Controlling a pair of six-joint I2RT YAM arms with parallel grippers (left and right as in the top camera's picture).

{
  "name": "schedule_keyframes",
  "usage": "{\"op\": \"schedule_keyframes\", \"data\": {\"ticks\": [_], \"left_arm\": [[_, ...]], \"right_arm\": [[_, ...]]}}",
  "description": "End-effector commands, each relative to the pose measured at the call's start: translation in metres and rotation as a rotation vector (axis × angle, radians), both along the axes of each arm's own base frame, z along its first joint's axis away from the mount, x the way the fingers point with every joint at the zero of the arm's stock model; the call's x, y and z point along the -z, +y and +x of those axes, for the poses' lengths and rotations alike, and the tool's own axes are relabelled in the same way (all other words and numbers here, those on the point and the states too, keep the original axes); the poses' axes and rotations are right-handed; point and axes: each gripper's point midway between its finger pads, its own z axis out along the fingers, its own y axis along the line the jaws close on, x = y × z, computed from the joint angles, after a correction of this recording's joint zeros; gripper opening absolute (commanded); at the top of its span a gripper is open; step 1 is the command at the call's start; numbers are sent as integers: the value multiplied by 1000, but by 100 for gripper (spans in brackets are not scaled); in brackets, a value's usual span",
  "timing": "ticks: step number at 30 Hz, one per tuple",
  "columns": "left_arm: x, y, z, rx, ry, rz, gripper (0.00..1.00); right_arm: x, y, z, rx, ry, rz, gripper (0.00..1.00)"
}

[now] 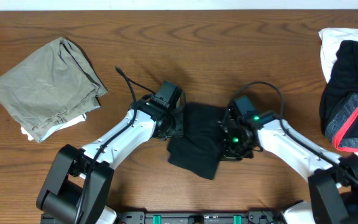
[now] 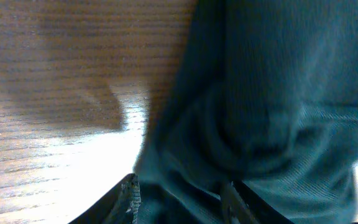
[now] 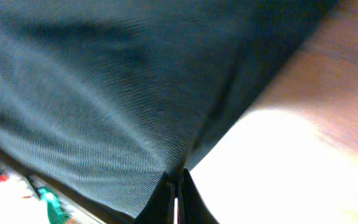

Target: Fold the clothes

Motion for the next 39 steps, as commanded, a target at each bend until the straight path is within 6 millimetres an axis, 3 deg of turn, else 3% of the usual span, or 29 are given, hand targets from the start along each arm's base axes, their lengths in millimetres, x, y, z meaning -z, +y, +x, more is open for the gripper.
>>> {"op": "schedule_keyframes", "data": {"ticks": [1,3,10,15,18,30,33,35,39], "left_arm": [[4,1,0,9,-3,7,45],[4,0,1,9,-10,3,45],[6,-7,-3,16,2,-7,45],[1,-32,-21,80,58,-102,45],[1,-34,-22,85,57,-102,46],[5,-25,-26,51,84,-63,46],[-3,-36,-34,71,133,-148,61],[-13,-48,-38,121,149,-239,63],[-28,-47,-34,107,144,-303,65]], "right_arm": [[3,-39,11,88,-58,-195,1],[5,-50,13,105,-69,-252,1],[7,-50,13,104,-70,-257,1],[13,-61,14,117,-68,-326,2],[21,-72,14,139,-55,-395,2],[56,-76,3,115,54,-452,1],[57,-75,7,117,40,-445,1],[57,-74,8,118,37,-443,2],[57,-74,9,118,33,-441,3]]}}
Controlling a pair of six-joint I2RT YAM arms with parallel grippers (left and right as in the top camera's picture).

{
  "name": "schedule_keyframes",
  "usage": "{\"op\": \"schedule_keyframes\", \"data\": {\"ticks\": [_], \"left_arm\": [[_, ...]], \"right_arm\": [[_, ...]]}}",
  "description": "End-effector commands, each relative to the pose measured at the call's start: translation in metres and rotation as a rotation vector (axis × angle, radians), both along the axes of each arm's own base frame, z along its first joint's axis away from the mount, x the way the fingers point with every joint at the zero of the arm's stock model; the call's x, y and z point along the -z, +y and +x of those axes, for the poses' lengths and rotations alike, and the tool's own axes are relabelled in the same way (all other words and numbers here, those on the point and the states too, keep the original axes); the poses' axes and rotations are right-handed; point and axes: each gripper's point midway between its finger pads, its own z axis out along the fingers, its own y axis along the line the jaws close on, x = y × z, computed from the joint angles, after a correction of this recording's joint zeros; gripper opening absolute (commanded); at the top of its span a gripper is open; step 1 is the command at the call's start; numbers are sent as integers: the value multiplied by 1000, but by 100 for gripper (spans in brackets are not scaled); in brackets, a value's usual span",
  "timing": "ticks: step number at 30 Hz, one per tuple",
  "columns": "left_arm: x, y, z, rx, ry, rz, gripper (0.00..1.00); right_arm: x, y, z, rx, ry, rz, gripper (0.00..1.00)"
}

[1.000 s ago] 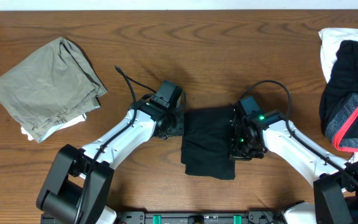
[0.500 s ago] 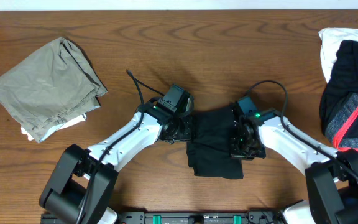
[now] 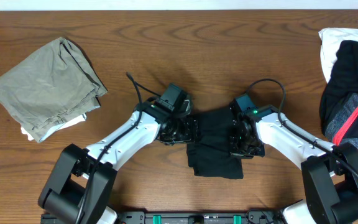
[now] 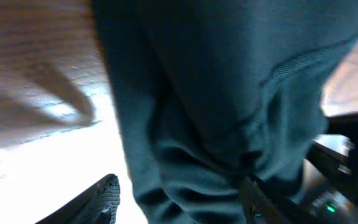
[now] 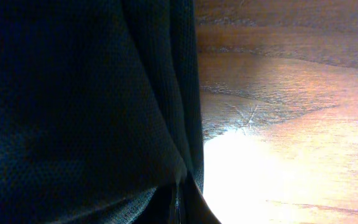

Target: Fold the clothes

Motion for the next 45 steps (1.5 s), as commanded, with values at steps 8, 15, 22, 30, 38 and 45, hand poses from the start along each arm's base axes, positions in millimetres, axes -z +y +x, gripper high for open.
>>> {"op": "schedule_keyframes", "data": {"ticks": [8,15,22,30,38,45], "left_arm": [[-16,-3,-2,105,-44,-102,86],[6,-6,-5,114,2,-79,88],[41,-9,-11,106,107,-75,91],[39,-26,-19,139,167,-197,63],[40,-25,-18,138,163,-190,7],[52,-9,-9,118,109,-76,6]], "right_arm": [[31,-17,-3,11,14,-90,3],[31,-16,-3,12,14,-85,4],[31,-16,-3,12,16,-85,4],[30,-16,-3,12,18,-83,4],[30,-16,-4,12,22,-85,5],[16,-14,5,-36,0,-68,9]]}}
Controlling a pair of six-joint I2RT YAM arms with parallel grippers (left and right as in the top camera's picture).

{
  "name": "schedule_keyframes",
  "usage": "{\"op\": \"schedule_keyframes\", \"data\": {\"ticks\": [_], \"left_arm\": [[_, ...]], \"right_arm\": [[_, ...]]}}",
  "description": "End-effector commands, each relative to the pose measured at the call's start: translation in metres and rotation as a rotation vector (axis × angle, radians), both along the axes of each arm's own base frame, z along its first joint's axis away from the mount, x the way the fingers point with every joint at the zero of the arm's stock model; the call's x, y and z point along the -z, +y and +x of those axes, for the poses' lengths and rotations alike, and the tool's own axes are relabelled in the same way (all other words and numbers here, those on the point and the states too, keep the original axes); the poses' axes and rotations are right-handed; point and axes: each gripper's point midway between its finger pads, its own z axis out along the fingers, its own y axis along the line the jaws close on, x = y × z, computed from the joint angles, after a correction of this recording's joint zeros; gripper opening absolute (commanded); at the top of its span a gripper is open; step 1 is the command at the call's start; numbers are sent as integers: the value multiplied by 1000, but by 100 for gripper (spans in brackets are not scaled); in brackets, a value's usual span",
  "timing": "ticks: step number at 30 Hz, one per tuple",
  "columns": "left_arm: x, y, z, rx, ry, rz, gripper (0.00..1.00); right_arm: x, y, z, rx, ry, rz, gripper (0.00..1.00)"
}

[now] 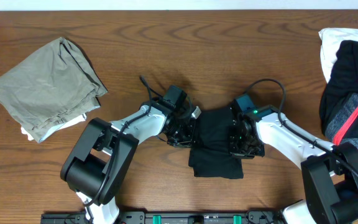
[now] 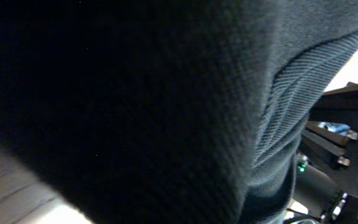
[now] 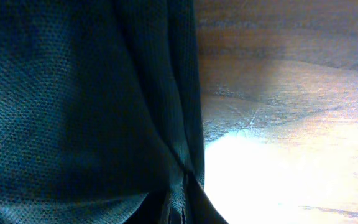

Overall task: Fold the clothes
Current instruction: 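Lift the folded black shirt with the left gripper and carry it left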

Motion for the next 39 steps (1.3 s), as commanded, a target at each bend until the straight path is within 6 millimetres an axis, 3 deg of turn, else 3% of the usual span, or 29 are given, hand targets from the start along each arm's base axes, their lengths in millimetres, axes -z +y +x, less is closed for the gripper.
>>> {"op": "schedule_keyframes", "data": {"ticks": [1,5,9,14,19,28,39], "left_arm": [[20,23,7,-19,-52,145,6],[24,55,24,-72,-88,284,6],[14,102,49,-119,-102,438,6],[-15,173,91,-185,-166,671,6],[-55,227,132,-293,-249,812,6],[-107,287,180,-402,-400,920,6],[-126,354,203,-504,-490,1011,6]], "right_arm": [[9,-13,10,-43,-15,-64,10],[-44,-15,42,-75,-133,-38,11],[-95,-26,62,-37,-250,-20,17],[-131,-43,64,2,-338,-6,24],[-140,-54,55,11,-343,-12,24],[-140,-56,53,2,-331,-16,24],[-139,-57,50,0,-321,-18,24]]}}
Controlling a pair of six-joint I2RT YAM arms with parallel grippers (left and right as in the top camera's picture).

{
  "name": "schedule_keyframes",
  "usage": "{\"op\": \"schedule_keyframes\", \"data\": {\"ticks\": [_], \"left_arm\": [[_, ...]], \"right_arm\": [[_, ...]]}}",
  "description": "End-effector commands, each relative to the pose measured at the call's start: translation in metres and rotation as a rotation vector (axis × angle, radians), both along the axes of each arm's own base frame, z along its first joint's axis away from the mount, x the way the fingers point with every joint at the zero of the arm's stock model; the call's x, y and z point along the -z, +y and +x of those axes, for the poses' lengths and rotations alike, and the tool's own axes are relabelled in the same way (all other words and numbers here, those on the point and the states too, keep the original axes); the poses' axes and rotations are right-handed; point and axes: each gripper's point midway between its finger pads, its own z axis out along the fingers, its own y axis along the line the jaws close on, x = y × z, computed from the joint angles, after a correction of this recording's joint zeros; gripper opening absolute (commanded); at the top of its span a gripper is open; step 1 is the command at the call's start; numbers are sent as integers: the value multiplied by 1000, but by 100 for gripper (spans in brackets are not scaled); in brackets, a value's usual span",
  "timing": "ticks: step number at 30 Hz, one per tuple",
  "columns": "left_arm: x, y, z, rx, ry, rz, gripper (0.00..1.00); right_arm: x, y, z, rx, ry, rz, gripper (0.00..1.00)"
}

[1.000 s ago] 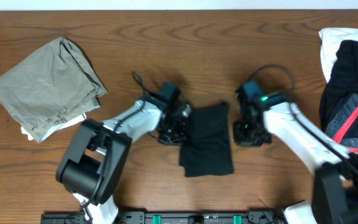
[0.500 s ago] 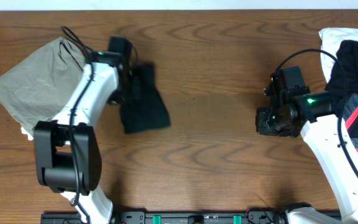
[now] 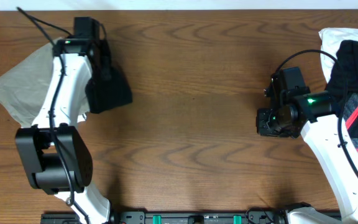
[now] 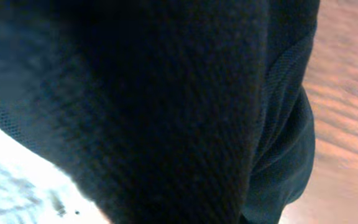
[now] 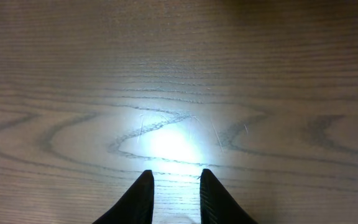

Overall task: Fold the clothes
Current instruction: 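Lift the folded black shirt with the left gripper and carry it left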

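A folded black garment (image 3: 109, 93) hangs at the table's left side, by the right edge of a folded olive cloth (image 3: 20, 87). My left gripper (image 3: 99, 70) is at the garment's top and seems shut on it. In the left wrist view black fabric (image 4: 166, 93) fills the frame and hides the fingers. My right gripper (image 3: 271, 121) is over bare wood at the right. Its fingers (image 5: 143, 194) stand open with nothing between them.
A heap of unfolded clothes lies at the right edge: a white piece (image 3: 334, 43) under a black one with a red and grey band (image 3: 353, 115). The right arm's cable loops beside that heap. Brown wooden table (image 3: 191, 93) lies between the arms.
The black garment has gone from the table's middle to the left side with my left gripper. My right gripper has let go of it, opened and moved right.
Both grippers were on the black garment near the table's middle, the right one shut on its edge. The garment then lay folded narrower between them. Now my left gripper alone has it beside the olive cloth, and my right gripper is open near the heap.
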Motion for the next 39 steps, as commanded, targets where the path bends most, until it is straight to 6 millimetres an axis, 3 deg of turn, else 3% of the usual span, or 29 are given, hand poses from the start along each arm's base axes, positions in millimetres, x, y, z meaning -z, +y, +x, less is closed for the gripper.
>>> {"op": "schedule_keyframes", "data": {"ticks": [1,9,16,27,39], "left_arm": [[-15,29,11,-35,-55,56,6],[-27,67,23,-115,-151,59,6],[-28,69,23,-116,-185,-76,6],[-30,135,-1,-269,-205,-90,6],[-33,172,-12,-359,-272,-160,6]], "right_arm": [[-3,-3,0,-11,-9,-8,24],[-3,-3,0,-11,-8,-8,24],[-3,-3,0,-11,-8,-8,25],[-2,-3,-2,-11,-1,-10,25],[-2,-4,-3,-11,6,-11,26]]}}
